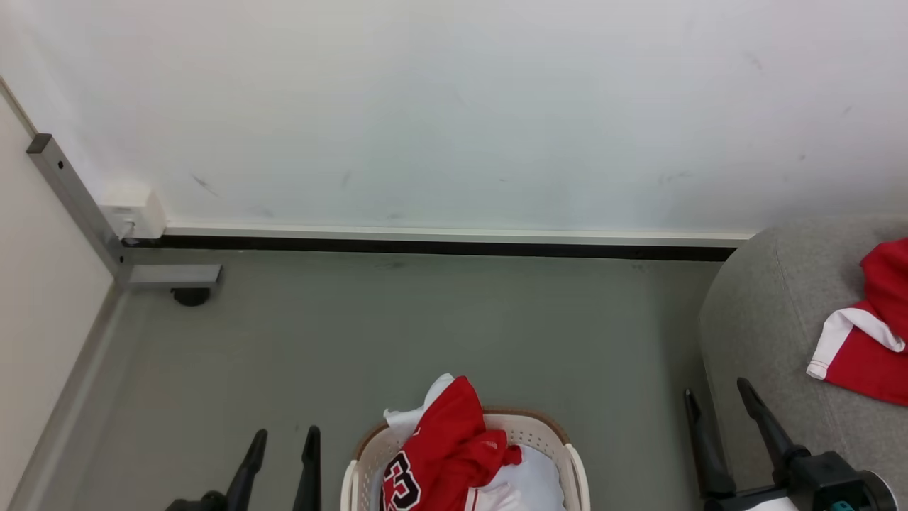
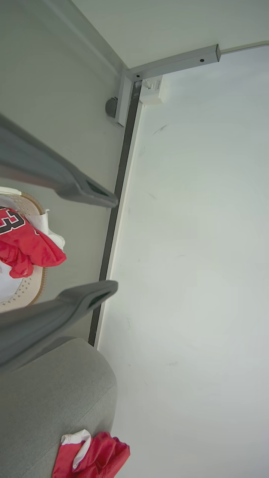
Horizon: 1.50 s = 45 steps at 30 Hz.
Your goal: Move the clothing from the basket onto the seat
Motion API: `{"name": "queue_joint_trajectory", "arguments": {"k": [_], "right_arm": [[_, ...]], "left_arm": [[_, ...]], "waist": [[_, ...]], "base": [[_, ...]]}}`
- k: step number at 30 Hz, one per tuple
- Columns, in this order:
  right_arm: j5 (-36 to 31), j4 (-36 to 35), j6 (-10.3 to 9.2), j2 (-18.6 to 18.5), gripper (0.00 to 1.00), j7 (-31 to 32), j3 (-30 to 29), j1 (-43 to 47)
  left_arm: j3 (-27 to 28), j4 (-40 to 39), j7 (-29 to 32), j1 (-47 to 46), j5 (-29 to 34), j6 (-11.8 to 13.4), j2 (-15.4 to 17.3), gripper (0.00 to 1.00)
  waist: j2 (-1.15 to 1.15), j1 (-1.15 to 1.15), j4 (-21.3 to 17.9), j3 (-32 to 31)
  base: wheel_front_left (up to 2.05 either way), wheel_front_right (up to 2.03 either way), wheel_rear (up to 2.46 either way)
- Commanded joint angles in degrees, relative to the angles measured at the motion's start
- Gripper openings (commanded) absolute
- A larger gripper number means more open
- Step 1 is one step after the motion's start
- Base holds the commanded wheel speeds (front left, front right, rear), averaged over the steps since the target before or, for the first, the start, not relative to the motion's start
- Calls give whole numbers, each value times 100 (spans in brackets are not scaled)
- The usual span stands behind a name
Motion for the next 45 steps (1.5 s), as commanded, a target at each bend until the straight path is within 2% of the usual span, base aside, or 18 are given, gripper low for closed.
{"name": "queue_joint_trajectory", "arguments": {"k": [1, 5, 11, 17, 24, 29, 34, 41, 42, 44, 45], "right_arm": [[30, 10, -12, -11, 100, 4, 27, 72], [40, -33, -12, -13, 100, 3, 200, -120], [124, -177, -12, -11, 100, 3, 319, -486], [282, -306, -12, -9, 100, 3, 383, -832], [612, -535, -12, -5, 100, 3, 451, -1203], [830, -684, -12, -4, 100, 3, 484, -1441], [1026, -830, -12, -5, 100, 3, 488, -1583], [1135, -967, -12, -5, 100, 3, 458, -1739], [1145, -985, -12, -6, 100, 3, 461, -1755], [1174, -1005, -12, -8, 100, 3, 474, -1748], [1185, -1009, -12, -8, 100, 3, 470, -1736]], "left_arm": [[51, -15, -3, 76, 58, -31, -12, 100], [119, 31, -3, -11, 187, -118, -25, 100], [-74, 514, -3, -658, 486, -223, 6, 100], [-399, 1555, 41, -1681, 747, -284, 129, 100], [-664, 2850, 449, -2801, 998, -302, 405, 100], [-653, 3752, 775, -3431, 1118, -122, 656, 100], [-551, 4442, 950, -3897, 1201, 247, 891, 100], [-500, 5078, 1031, -4397, 1215, 447, 1130, 100], [-511, 5136, 1017, -4461, 1221, 464, 1143, 83], [-512, 5223, 926, -4556, 1214, 502, 1175, 0], [-506, 5251, 849, -4591, 1190, 496, 1170, 0]], "waist": [[0, 1, -34, -3], [0, 1, -245, 177], [0, 1, -644, 857], [0, 1, -1106, 1680], [0, 1, -1673, 2673], [0, 1, -1955, 3280], [0, 1, -2125, 3718], [0, 1, -2253, 4223], [0, 1, -2269, 4273], [0, 1, -2289, 4333], [0, 1, -2288, 4341]], "base": [[0, 0, 0], [0, 0, 0], [0, 0, 0], [0, 0, 0], [0, 0, 0], [0, 0, 0], [0, 0, 0], [0, 0, 0], [0, 0, 0], [0, 0, 0], [0, 0, 0]]}}
